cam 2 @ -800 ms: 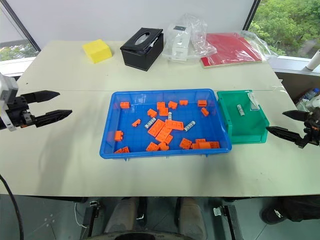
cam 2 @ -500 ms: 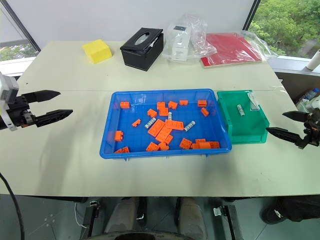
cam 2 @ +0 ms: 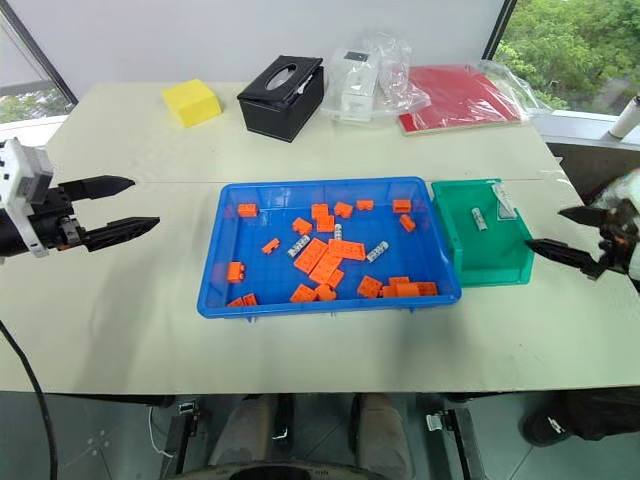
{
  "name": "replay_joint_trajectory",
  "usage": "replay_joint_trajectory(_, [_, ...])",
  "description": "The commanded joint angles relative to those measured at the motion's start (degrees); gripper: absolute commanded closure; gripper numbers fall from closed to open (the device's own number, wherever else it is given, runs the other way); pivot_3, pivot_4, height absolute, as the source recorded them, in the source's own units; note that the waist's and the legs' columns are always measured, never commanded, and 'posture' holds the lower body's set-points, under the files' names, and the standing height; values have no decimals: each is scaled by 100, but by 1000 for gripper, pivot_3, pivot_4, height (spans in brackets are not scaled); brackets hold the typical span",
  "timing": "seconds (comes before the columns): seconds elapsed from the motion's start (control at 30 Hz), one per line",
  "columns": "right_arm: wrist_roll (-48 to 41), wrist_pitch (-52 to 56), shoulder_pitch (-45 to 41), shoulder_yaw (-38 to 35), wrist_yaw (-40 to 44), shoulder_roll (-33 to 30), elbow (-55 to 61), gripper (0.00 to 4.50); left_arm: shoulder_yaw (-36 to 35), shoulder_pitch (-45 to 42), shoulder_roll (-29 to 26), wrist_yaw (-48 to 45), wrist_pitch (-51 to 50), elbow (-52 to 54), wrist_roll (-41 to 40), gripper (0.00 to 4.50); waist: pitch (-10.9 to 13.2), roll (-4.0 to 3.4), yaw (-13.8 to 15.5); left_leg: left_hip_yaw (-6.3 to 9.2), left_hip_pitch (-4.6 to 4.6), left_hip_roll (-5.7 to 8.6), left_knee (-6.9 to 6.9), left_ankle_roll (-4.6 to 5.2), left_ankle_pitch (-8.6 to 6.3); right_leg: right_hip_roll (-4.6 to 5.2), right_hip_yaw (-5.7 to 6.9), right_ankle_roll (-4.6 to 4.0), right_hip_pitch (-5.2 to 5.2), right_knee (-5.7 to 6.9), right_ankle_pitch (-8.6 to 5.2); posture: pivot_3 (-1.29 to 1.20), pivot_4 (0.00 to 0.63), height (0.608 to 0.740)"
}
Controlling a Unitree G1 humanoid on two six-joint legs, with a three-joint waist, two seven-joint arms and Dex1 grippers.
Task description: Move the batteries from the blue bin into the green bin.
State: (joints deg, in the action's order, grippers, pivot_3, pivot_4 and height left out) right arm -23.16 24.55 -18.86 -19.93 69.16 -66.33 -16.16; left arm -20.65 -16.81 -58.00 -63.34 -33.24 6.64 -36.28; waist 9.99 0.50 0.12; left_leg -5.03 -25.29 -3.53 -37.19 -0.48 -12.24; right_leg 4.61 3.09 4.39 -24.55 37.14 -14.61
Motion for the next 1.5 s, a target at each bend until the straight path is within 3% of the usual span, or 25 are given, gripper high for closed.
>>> replay_joint_trajectory(0.03, [-364,446,-963,463,21,100,988,52,124,-154,-42,-167,-162,436,-290,0,3,-5,-22,1,0,0,1,0,0,-1,0,0,0,2,0,0,150,736])
replay_joint_trajectory(0.3, [-42,1275,-3109,2869,-282,2095,2176,52,578,-219,-13,-577,-215,891,-452,0,3,-4,-100,9,-9,-5,5,0,0,-11,1,-1,-11,10,1,0,150,736])
replay_joint_trajectory(0.43, [590,1094,-3541,3814,-493,3063,1732,52,695,-228,12,-688,-190,966,-440,0,4,-3,-38,10,-17,1,-1,0,1,-7,2,-1,-13,14,1,0,150,736])
replay_joint_trajectory(0.6, [1466,339,-3827,4627,-997,4398,187,52,589,-1,57,-537,-168,1191,-428,0,-3,9,-61,10,-13,5,-13,0,1,-3,2,1,-5,15,2,0,150,736])
replay_joint_trajectory(0.8, [2018,-416,-3630,4929,-968,4792,-680,52,296,297,52,-303,-278,1453,-544,0,-1,9,-80,13,-17,5,-6,0,1,-3,3,2,-8,17,3,0,150,736])
replay_joint_trajectory(1.07, [2478,-1260,-3690,4895,-728,4860,-1471,52,109,390,2,-175,-399,1589,-696,0,-1,8,-99,13,-10,3,-4,-2,2,-6,3,1,-8,21,2,0,150,736])
replay_joint_trajectory(1.43, [3167,-2467,-3936,4984,-615,4861,-2284,52,451,31,18,-224,-395,1440,-710,0,-1,8,-93,13,-8,3,-3,-3,3,-6,3,1,-6,21,2,0,150,736])
replay_joint_trajectory(1.5, [3246,-2619,-3972,5008,-557,4870,-2398,572,514,-54,29,-242,-381,1392,-688,0,-1,8,-96,13,-7,3,-3,-3,3,-6,3,1,-5,21,2,0,150,736])
